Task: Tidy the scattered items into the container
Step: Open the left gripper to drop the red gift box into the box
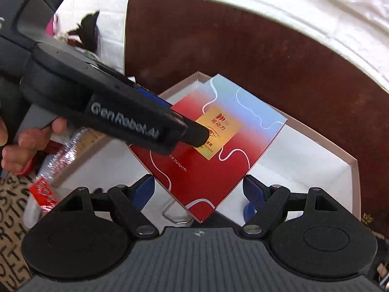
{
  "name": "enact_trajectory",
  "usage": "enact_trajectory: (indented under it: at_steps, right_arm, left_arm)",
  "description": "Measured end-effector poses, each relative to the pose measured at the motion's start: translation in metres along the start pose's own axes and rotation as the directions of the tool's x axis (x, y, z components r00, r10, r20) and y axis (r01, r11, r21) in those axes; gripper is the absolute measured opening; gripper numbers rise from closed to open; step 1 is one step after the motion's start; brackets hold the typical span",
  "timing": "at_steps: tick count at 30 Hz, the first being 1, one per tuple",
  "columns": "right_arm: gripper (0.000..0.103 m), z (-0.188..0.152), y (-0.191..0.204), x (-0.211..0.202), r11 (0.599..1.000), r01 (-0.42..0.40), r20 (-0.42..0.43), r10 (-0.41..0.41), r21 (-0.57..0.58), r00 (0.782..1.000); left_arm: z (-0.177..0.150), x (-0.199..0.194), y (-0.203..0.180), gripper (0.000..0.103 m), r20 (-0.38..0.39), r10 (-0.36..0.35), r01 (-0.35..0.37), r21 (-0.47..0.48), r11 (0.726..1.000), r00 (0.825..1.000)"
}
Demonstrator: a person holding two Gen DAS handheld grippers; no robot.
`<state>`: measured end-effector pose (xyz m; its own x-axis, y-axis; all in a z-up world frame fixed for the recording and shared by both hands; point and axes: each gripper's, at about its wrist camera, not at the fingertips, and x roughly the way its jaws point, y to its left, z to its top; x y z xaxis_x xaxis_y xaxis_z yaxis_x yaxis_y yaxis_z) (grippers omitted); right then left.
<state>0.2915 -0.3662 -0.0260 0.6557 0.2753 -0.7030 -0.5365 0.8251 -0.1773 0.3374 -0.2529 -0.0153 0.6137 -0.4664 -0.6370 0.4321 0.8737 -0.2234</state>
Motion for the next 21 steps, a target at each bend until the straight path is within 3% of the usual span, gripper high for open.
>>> enact_trajectory:
  at_steps: [2,9,21]
  right_arm:
    - [0.082,0.001,0.001,0.007,1.000,-0.006,0.004,0.006,-0.002,1.000]
    - [0.089,-0.002,0.003,0.025,0.998,0.067,-0.053,-0.068,-0.019,0.996]
    - [0.098,-0.006,0.014,-0.031,0.992,0.123,0.019,-0.123,0.030,0.992]
  left_arm:
    - [-0.001,0.004,0.001,0.096,-0.016,-0.014,0.014,-0.019,1.000,1.000]
    - [-0.005,-0.002,-0.001,0.097,-0.024,-0.015,0.015,0.004,1.000,1.000]
    - [-0.015,-0.037,-0.011,0.099,-0.028,0.003,-0.004,-0.015,1.000,1.000]
